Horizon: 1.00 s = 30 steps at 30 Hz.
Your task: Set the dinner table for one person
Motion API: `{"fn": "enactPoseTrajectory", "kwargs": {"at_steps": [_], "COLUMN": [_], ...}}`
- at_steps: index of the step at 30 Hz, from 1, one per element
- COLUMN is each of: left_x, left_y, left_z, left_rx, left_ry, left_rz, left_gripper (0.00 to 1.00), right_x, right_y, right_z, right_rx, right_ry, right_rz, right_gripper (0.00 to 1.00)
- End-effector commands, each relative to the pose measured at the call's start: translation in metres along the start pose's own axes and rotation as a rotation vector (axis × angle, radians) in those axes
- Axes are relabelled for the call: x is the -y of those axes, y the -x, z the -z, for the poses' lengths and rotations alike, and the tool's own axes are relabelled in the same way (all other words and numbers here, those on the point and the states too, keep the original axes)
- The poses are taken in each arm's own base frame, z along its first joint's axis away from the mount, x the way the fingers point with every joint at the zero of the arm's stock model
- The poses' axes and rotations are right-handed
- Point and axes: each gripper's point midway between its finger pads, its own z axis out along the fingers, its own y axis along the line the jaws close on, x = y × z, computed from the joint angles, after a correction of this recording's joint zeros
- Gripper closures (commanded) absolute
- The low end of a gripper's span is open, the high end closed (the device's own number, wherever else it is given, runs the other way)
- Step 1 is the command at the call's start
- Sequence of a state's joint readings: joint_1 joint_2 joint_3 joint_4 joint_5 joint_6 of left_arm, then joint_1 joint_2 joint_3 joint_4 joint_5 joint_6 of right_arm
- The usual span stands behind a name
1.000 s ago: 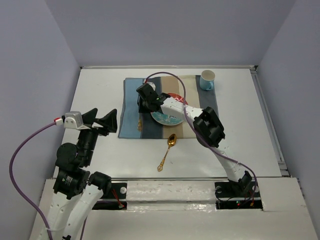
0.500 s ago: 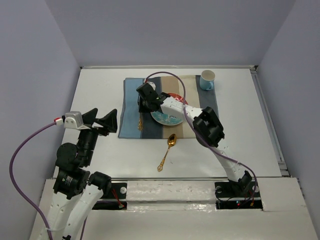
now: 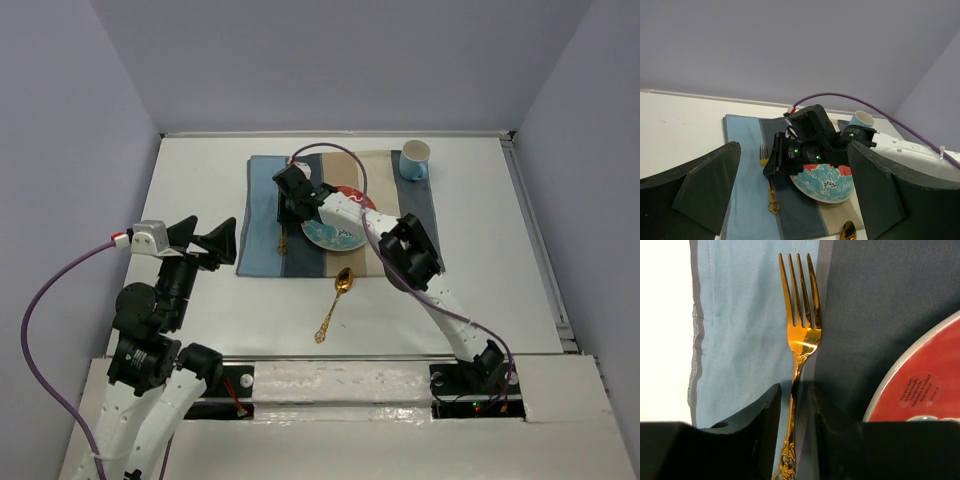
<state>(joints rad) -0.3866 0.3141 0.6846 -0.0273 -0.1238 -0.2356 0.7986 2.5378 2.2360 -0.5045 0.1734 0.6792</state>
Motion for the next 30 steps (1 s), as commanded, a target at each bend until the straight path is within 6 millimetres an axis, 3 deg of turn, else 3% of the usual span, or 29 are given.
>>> {"fn": "enactPoseTrajectory", "kwargs": {"at_steps": [1,7,8,9,10,13,14,15,16,17,18,19,20,21,22,23,24,25,26,29,30], "left_x": [0.006,0.006,0.007,0.007,0.007,0.007,0.007,0.007,0.007,0.008,0.009,0.01,0.01,0.011,0.011,0.011,0.011,0.012,0.012,0.011,0.01], "left_y": [0.009,0.009,0.01,0.01,0.011,0.012,0.012,0.013,0.013,0.013,0.014,0.015,0.017,0.017,0.018,0.019,0.018,0.018,0.019,0.02,0.02], "left_z": [-0.004,-0.004,-0.003,-0.003,-0.003,-0.002,-0.001,-0.001,-0.001,0.0,0.0,0.001,0.002,0.003,0.003,0.004,0.004,0.004,0.004,0.004,0.004], "left_rx": [0.031,0.032,0.035,0.035,0.038,0.041,0.043,0.045,0.044,0.046,0.048,0.052,0.058,0.059,0.062,0.065,0.065,0.066,0.068,0.07,0.071], "left_ry": [-0.025,-0.025,-0.028,-0.026,-0.027,-0.028,-0.03,-0.031,-0.032,-0.036,-0.04,-0.044,-0.047,-0.051,-0.052,-0.053,-0.053,-0.055,-0.056,-0.051,-0.048], "left_rz": [0.0,0.002,0.003,0.003,0.003,0.003,0.004,0.004,0.002,0.004,0.005,0.007,0.01,0.012,0.012,0.011,0.013,0.013,0.015,0.011,0.01], "left_gripper": [0.01,0.01,0.01,0.01,0.01,0.01,0.01,0.01,0.01,0.01,0.01,0.01,0.01,0.01,0.01,0.01,0.01,0.01,0.01,0.01,0.01], "right_x": [-0.017,-0.043,-0.041,-0.054,-0.041,-0.041,-0.046,-0.026,-0.033,-0.025,0.004,0.014,0.013,0.038,0.032,0.056,0.062,0.065,0.078,0.084,0.082], "right_y": [0.034,0.07,0.06,0.074,0.059,0.045,0.048,0.016,0.01,-0.004,-0.038,-0.05,-0.056,-0.085,-0.081,-0.101,-0.111,-0.119,-0.131,-0.156,-0.153], "right_z": [0.018,0.075,0.079,0.106,0.105,0.131,0.16,0.154,0.183,0.189,0.184,0.191,0.212,0.211,0.222,0.221,0.225,0.233,0.231,0.225,0.226], "right_rx": [0.076,0.137,0.125,0.17,0.144,0.167,0.207,0.166,0.193,0.185,0.136,0.127,0.15,0.104,0.132,0.119,0.108,0.102,0.092,0.056,0.062], "right_ry": [0.039,0.144,0.135,0.176,0.151,0.173,0.183,0.145,0.181,0.172,0.104,0.088,0.102,0.051,0.061,-0.001,-0.012,-0.01,-0.045,-0.09,-0.087], "right_rz": [0.009,0.013,0.029,0.028,0.035,0.059,0.067,0.091,0.108,0.12,0.142,0.141,0.115,0.123,0.097,0.07,0.055,0.048,0.027,0.039,0.03], "right_gripper": [0.62,0.59,0.59,0.59,0.59,0.59,0.6,0.61,0.61,0.61,0.61,0.61,0.61,0.59,0.59,0.57,0.56,0.42,0.37,0.34,0.34]}}
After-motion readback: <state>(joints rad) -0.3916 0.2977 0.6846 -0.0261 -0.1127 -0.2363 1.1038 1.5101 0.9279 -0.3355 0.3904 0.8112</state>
